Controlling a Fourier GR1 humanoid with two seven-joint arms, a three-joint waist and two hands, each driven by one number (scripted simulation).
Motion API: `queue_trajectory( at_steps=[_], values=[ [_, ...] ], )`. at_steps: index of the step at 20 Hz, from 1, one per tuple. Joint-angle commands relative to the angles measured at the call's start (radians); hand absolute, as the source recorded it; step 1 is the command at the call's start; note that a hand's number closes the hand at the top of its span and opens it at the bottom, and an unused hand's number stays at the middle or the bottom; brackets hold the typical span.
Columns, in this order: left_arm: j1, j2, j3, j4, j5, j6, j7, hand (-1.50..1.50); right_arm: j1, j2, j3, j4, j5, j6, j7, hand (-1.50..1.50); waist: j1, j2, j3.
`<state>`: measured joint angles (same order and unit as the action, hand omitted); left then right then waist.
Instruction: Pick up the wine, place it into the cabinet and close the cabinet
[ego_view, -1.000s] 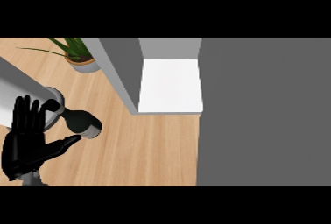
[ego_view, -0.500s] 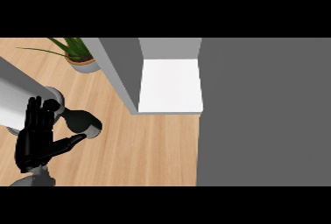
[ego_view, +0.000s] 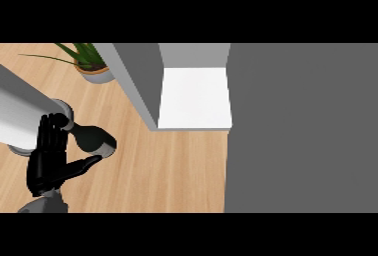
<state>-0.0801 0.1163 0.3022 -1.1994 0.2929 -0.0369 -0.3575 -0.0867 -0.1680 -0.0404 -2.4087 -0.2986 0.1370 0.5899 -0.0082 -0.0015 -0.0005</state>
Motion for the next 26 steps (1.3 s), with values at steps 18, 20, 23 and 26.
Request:
queue_trajectory(
  at_steps=[18, 20, 23, 26],
  values=[
    [-0.112, -0.019, 0.0, 0.324, -0.011, -0.033, -0.192, -1.5, -0.032, -0.014, -0.002, -0.174, -0.062, -0.044, 0.127, -1.5, -0.001, 0.0, 0.0],
    [-0.165, 0.012, 0.02, 0.405, -0.001, -0.062, -0.219, -1.5, 0.042, 0.02, 0.015, -0.176, -0.048, -0.019, 0.064, -1.5, -0.005, 0.001, 0.0],
    [-0.178, 0.007, 0.024, 0.442, -0.003, -0.056, -0.25, -1.5, 0.001, 0.01, 0.019, -0.203, -0.034, -0.053, 0.115, -1.5, -0.005, 0.0, -0.001],
    [-0.178, 0.008, 0.037, 0.463, 0.022, -0.087, -0.274, -1.5, 0.102, 0.024, 0.047, -0.213, -0.018, -0.003, 0.055, -1.5, -0.008, 0.001, 0.0]
  ],
)
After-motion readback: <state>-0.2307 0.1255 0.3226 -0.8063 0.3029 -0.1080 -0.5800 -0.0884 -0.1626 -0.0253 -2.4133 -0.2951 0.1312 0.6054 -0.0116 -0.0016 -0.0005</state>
